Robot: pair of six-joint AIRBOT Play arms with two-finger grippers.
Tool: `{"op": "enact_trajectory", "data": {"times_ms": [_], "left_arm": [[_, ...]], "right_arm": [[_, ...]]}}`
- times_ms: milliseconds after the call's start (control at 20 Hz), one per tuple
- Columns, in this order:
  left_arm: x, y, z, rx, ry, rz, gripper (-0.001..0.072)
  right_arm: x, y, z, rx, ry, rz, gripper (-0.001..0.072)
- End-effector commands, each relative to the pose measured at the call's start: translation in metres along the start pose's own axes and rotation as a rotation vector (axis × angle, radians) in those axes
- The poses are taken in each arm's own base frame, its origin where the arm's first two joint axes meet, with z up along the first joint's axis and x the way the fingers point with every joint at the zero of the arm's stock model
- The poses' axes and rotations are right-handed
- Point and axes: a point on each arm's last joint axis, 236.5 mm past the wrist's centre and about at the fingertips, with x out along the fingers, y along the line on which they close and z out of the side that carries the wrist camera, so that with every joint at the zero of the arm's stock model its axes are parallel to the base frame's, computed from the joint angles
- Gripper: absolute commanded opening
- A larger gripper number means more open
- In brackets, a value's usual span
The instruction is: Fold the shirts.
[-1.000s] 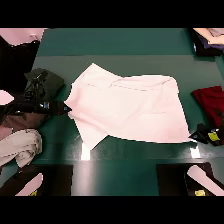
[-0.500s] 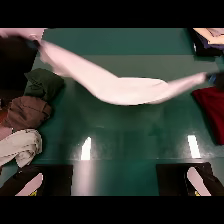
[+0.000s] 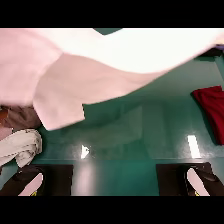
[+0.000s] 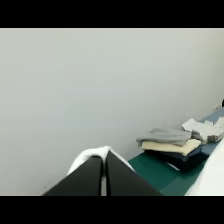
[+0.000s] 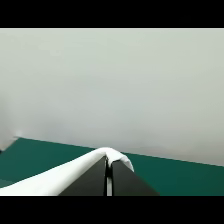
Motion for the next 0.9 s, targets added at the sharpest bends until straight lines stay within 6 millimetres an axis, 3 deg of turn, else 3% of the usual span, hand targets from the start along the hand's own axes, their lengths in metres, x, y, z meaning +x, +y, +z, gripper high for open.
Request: {"op": "enact_trajectory", "data": {"times_ms": [0,100,200,350,500,600,700,850], "left_arm": [[-0.016,-0.013,0.018,-0.006,-0.039,0.000,0.0029],[-0.006,-0.004,-0.007,-0.046,0.032,0.005,0.0029],[0.013,0.020,-0.058,-0.144,0.158,0.041,0.0030],[0.041,0.055,-0.177,-0.315,0.448,0.079,0.0030],[0.052,0.065,-0.310,-0.492,0.790,0.037,0.0030],[0.055,0.071,-0.381,-0.591,0.937,0.032,0.0030],[0.065,0.084,-0.435,-0.626,1.003,0.035,0.0030],[0.087,0.109,-0.490,-0.633,1.008,0.067,0.0030]], "right_arm": [[-0.044,-0.043,0.009,-0.025,0.038,-0.291,0.0016],[-0.053,-0.078,-0.018,0.008,0.175,-0.438,0.0015],[-0.045,-0.108,-0.062,0.063,0.371,-0.512,0.0015],[-0.022,-0.141,-0.167,0.195,0.780,-0.528,0.0015],[0.010,-0.164,-0.257,0.314,1.067,-0.484,0.0016],[0.024,-0.172,-0.308,0.383,1.215,-0.452,0.0015],[0.037,-0.181,-0.352,0.427,1.319,-0.433,0.0015],[0.073,-0.196,-0.394,0.409,1.299,-0.414,0.0015]]}}
